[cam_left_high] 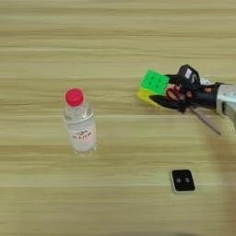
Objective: Move the objects on the table
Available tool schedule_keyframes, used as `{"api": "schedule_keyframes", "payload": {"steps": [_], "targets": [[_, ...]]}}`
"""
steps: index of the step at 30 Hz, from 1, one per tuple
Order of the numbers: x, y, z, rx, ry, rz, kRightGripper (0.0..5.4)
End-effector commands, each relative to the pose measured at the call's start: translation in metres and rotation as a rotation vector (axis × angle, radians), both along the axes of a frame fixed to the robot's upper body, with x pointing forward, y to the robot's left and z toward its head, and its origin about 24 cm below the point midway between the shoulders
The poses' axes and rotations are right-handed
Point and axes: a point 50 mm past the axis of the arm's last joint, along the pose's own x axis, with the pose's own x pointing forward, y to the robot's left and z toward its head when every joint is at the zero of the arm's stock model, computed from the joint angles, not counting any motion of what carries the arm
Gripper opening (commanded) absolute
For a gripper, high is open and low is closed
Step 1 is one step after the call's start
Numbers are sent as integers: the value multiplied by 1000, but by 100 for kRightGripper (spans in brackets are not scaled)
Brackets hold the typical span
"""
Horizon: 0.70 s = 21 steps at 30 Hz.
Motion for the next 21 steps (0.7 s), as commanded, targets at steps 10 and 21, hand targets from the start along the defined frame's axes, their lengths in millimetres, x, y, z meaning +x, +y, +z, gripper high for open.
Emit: {"api": "schedule_keyframes", "payload": {"steps": [10,21], "targets": [[32,-8,29,-3,-115,-162,332],[28,0,27,47,-99,-114,332]]}}
